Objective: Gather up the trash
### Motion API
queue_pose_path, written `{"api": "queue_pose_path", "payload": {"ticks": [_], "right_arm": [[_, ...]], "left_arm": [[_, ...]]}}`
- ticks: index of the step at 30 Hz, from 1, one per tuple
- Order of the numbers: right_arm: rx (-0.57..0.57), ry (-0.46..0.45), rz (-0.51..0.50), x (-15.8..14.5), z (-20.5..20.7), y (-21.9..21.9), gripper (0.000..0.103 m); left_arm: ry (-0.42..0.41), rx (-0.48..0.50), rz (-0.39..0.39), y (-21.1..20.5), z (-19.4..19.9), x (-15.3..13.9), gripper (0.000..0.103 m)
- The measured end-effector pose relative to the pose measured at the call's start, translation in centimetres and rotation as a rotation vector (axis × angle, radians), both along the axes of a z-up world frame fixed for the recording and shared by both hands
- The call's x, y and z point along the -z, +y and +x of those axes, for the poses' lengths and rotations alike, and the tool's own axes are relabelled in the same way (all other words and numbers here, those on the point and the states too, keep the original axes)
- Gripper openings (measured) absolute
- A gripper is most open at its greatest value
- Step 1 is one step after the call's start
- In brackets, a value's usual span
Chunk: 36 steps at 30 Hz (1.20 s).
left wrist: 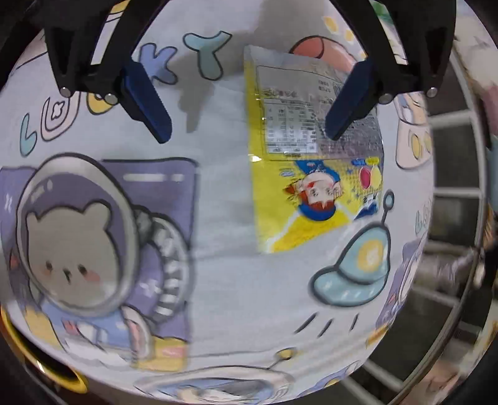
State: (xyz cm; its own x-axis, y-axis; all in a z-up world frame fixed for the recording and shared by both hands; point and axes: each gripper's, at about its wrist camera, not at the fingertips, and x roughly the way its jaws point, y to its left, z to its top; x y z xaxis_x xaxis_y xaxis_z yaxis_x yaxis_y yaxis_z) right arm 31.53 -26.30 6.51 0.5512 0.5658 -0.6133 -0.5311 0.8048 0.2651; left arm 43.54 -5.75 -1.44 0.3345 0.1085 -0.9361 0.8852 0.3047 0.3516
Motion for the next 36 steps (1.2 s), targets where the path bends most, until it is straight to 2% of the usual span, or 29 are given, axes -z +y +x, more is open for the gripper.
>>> {"api": "queue_pose_path", "payload": {"ticks": [3, 5, 7, 8, 10, 11, 13, 14, 15, 16, 17, 18, 19, 20, 21, 23, 26, 28, 29, 32, 33, 36], "right_arm": [[-0.001, 0.002, 0.010, 0.1, -0.1, 0.0, 0.018], [-0.002, -0.006, 0.006, 0.1, -0.3, 0.0, 0.018], [-0.002, -0.005, 0.009, 0.0, -0.3, 0.0, 0.018], [0.000, -0.003, 0.012, 0.0, -0.3, -0.1, 0.018], [0.003, 0.005, 0.026, 0.0, -0.2, -0.5, 0.018], [0.003, 0.009, 0.030, 0.0, -0.2, -0.7, 0.018], [0.008, 0.004, 0.026, 0.0, -0.3, -0.9, 0.018], [0.007, 0.001, 0.025, 0.0, -0.4, -1.0, 0.018], [0.010, 0.000, 0.025, 0.0, -0.4, -1.1, 0.018], [0.016, 0.002, 0.027, 0.1, -0.4, -1.2, 0.018], [0.016, 0.006, 0.030, 0.1, -0.3, -1.2, 0.018], [0.017, 0.009, 0.034, 0.2, -0.2, -1.2, 0.018], [0.020, 0.013, 0.037, 0.3, -0.2, -1.2, 0.018], [0.022, 0.014, 0.037, 0.2, -0.2, -1.1, 0.018], [0.021, 0.013, 0.035, 0.2, -0.4, -1.0, 0.018], [0.011, 0.005, 0.022, -0.1, -0.9, -0.6, 0.018], [0.006, -0.020, -0.004, -0.4, -1.6, -0.4, 0.018], [0.015, -0.016, 0.012, -0.7, -1.8, -0.7, 0.018], [0.019, -0.017, 0.021, -0.9, -2.0, -0.9, 0.018], [0.026, -0.035, 0.035, -1.7, -3.1, -1.2, 0.018], [0.028, -0.039, 0.039, -1.8, -3.4, -1.3, 0.018], [0.035, -0.054, 0.066, -2.8, -5.4, -1.9, 0.018]], "left_arm": [[-0.139, -0.009, 0.092, -1.1, -0.9, 1.3, 0.096], [-0.216, -0.049, 0.140, -1.5, -0.1, 2.1, 0.096], [-0.273, -0.100, 0.153, -2.2, 1.5, 2.4, 0.096], [-0.275, -0.126, 0.155, -2.4, 2.1, 2.6, 0.096], [-0.210, -0.205, 0.149, -2.3, 3.6, 3.9, 0.096], [-0.201, -0.214, 0.138, -2.5, 3.9, 4.0, 0.096], [-0.166, -0.254, 0.088, -1.7, 4.6, 3.3, 0.095], [-0.138, -0.275, 0.045, -1.2, 5.0, 3.0, 0.091], [-0.112, -0.284, 0.012, -0.7, 4.6, 3.1, 0.075], [-0.070, -0.294, -0.029, -0.4, 4.3, 2.8, 0.049], [-0.060, -0.302, -0.065, -0.5, 3.9, 2.3, 0.032], [-0.094, -0.308, -0.066, -0.5, 4.0, 2.0, 0.014], [-0.157, -0.323, -0.045, -0.4, 4.3, 2.0, 0.014], [-0.177, -0.347, -0.028, -0.4, 5.3, 2.4, 0.013], [-0.159, -0.383, -0.029, 0.1, 5.8, 2.6, 0.012], [-0.170, -0.375, -0.040, 0.4, 5.5, 2.4, 0.010], [-0.161, -0.404, -0.137, 1.3, 5.4, 0.5, 0.009], [-0.193, -0.418, -0.179, 2.1, 4.8, -1.0, 0.008], [-0.193, -0.418, -0.196, 2.5, 5.8, -1.4, 0.008], [-0.232, -0.399, -0.229, 3.3, 3.1, -4.1, 0.007], [-0.245, -0.395, -0.240, 3.3, 3.3, -5.0, 0.007], [-0.291, -0.400, -0.301, 4.0, 0.4, -7.9, 0.007]]}}
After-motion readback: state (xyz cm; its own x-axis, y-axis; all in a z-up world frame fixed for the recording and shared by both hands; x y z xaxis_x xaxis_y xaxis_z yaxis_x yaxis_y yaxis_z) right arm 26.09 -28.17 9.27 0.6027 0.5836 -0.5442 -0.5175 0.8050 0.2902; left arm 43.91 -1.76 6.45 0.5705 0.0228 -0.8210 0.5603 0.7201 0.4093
